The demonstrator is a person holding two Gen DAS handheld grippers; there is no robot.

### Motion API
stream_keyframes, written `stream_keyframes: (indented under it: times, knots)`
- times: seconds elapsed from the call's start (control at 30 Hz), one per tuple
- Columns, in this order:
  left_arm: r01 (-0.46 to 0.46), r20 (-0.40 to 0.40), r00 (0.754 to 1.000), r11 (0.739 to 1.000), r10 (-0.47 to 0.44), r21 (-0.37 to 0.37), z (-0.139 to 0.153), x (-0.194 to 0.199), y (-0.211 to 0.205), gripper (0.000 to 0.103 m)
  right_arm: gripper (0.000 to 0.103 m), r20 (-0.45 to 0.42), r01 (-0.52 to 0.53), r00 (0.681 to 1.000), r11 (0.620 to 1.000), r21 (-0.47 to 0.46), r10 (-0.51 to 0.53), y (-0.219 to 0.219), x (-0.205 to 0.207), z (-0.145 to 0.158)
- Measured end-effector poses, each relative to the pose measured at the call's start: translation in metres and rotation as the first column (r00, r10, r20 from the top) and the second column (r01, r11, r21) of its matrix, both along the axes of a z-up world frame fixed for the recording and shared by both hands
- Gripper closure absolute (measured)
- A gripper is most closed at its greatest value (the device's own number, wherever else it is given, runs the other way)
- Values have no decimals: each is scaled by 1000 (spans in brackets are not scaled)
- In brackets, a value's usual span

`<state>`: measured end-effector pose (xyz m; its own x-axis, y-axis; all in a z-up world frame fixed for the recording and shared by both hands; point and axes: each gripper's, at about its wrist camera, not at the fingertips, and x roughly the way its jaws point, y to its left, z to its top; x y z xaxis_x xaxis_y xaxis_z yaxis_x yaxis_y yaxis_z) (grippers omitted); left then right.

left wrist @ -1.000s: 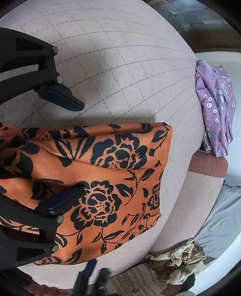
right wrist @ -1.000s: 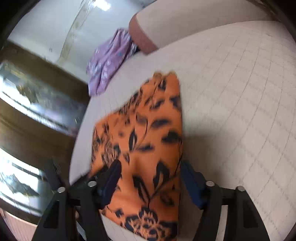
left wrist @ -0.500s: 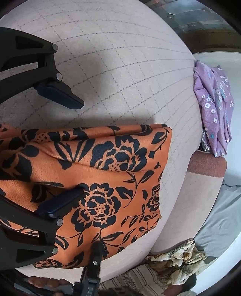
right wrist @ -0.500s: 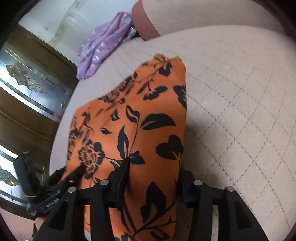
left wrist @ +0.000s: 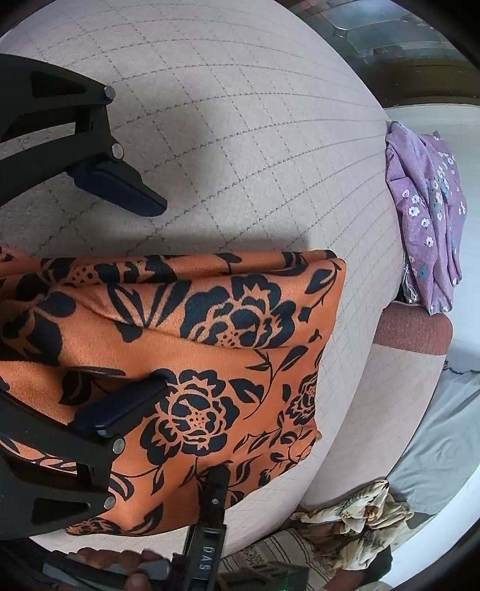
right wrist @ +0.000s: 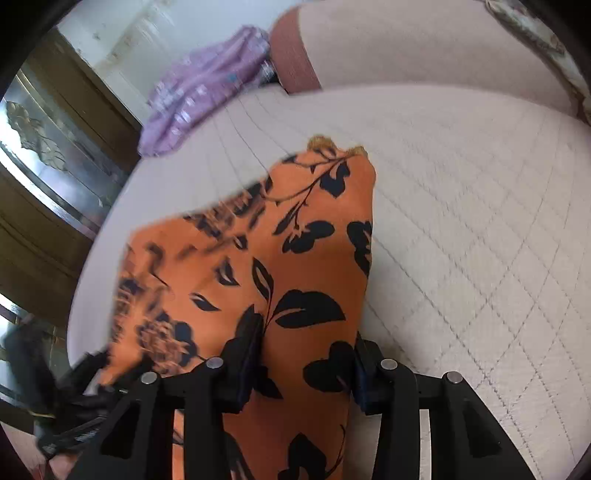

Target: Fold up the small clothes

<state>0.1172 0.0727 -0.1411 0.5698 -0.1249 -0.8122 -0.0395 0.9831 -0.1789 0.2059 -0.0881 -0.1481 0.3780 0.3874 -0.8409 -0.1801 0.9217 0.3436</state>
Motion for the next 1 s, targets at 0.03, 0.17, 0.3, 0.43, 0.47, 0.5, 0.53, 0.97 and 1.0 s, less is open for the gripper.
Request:
stream_keyframes:
  times: [0.03,0.17,0.3,0.43,0.47,0.5,0.53,0.97,1.0]
  knots:
    - [-2,-1,1000,1000,2,-6,0,0,1,12,35,-11,37,999,999,27,-37,-8,2,-1]
    - [-6,-1,1000,1000,6,-2,-1,0,1,12,34,89,89,992,996,28,-91,-20,-7,32]
    - [-3,-1,1000,1000,3,-8,-1,0,2,12,34,158,-18,987,994,106,1,4,2,61]
    - [5,7,1000,1000,-5,-2,-2,0,1,11,23,-1,-19,1000,989,146,19,15,34,12]
    - [7,10,1000,1000,-7,-5,-2,0,2,11,24,29,17,999,986,163,-22,11,33,16]
    - [5,11,1000,1000,-5,-11,-3,0,4,11,24,33,33,999,985,168,-39,12,30,22]
    - [3,9,1000,1000,-3,-16,-3,0,4,10,23,60,41,997,989,139,-49,16,21,35]
    - [45,43,998,984,-38,-175,32,-41,18,12,23,104,7,994,987,161,-24,6,-84,44]
    - [46,60,998,983,-36,-176,37,-56,18,12,23,118,-2,993,984,179,-19,2,-91,47]
